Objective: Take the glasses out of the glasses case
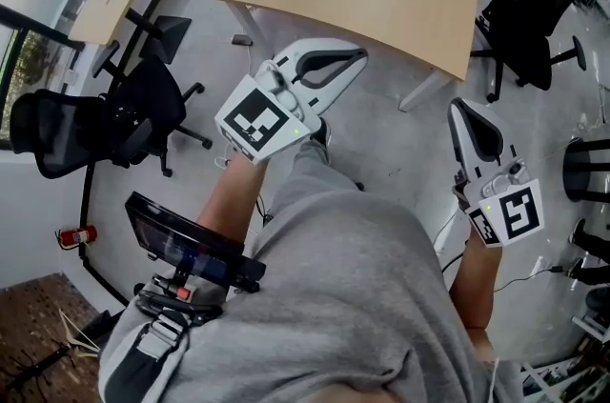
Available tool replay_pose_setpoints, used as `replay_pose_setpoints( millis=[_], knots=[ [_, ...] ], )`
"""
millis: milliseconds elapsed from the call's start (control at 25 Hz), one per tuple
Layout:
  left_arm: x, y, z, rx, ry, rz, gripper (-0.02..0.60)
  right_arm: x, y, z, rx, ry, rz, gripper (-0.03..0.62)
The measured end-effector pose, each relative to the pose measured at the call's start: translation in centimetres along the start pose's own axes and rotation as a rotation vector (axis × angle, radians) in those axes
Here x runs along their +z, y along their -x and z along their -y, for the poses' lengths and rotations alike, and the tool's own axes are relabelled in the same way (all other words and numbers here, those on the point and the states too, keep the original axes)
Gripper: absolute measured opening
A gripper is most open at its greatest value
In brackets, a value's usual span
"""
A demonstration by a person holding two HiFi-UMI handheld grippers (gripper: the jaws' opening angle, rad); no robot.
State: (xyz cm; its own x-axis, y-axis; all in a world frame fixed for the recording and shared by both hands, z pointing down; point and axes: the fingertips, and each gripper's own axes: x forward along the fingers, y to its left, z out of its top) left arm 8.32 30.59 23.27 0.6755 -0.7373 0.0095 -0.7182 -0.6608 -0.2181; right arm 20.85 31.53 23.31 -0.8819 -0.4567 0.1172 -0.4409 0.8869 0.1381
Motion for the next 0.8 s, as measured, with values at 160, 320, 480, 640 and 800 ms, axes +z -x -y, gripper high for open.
replay_pose_setpoints(
  millis=[160,320,480,640,800],
  knots=[
    [0.3,-0.3,0.7,-0.012,-0.002,-0.005,0.005,0.0,0.5,0.1,-0.004,-0.006,0.001,0.009],
    [0.6,-0.8,1.3,-0.030,-0.011,-0.006,0.005,-0.1,1.1,0.4,-0.019,-0.013,0.007,0.009],
    [0.7,-0.8,1.8,-0.039,-0.005,0.009,0.005,-0.7,1.3,0.1,-0.031,-0.018,0.009,0.008],
    [0.5,-1.2,1.6,-0.039,0.010,-0.004,0.005,-0.8,1.3,0.8,-0.041,-0.017,0.009,0.009],
    [0.4,-1.8,1.3,-0.043,0.011,-0.013,0.005,-0.9,1.4,1.4,-0.047,-0.015,0.004,0.009]
  ],
)
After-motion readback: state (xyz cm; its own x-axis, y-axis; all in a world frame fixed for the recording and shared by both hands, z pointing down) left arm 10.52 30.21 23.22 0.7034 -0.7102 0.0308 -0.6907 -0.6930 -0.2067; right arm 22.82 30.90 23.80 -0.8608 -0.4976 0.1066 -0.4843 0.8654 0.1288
